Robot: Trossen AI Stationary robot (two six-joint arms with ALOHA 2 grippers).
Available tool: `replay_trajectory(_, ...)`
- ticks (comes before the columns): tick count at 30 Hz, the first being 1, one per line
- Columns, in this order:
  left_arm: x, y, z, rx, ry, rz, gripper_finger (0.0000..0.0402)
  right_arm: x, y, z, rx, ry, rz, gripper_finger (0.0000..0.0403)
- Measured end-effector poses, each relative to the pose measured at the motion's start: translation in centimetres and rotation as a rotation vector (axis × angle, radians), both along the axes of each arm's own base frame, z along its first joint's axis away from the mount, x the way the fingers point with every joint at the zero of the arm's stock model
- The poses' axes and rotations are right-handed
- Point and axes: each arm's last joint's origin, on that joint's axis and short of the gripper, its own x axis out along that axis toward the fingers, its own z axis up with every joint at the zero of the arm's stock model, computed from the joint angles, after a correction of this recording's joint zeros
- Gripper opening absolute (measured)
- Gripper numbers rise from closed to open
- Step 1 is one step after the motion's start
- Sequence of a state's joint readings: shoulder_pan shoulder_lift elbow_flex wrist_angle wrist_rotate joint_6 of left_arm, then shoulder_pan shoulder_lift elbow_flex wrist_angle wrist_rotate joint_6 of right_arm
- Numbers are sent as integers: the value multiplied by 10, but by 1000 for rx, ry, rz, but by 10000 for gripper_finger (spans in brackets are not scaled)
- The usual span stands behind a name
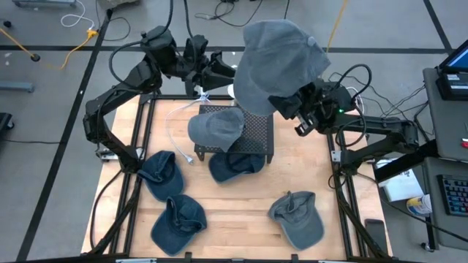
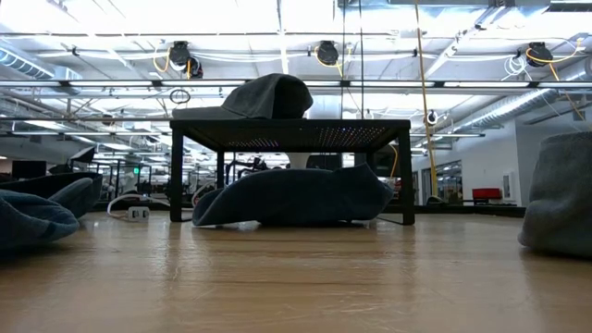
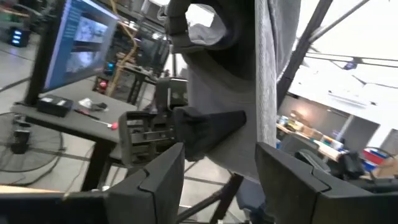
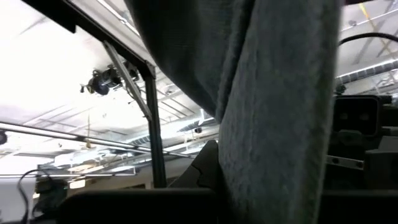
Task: Pick & Place hat
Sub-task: Stack the top gray cap on the gray cap on the shelf
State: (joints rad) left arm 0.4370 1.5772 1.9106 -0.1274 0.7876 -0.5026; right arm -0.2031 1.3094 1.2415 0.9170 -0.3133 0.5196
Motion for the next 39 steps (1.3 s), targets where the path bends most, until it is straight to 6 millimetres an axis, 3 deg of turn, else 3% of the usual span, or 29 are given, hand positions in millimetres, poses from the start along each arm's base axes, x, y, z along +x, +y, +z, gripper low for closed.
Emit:
replay_trajectory(14, -1, -5, 9, 14, -80, -38, 202, -4, 6, 3, -12, -19, 43, 1)
replay_trajectory(30, 12, -29, 6, 14, -82, -70, 199, 0, 4, 1, 4, -16, -10, 1)
replay_trajectory(34, 13, -29, 6, -5, -77, -54, 149, 2, 3, -2, -1, 26, -19, 4)
replay_trajectory(39, 13, -29, 6, -40, -61, -63, 39, 7, 3, -7, 12, 99, -13, 34)
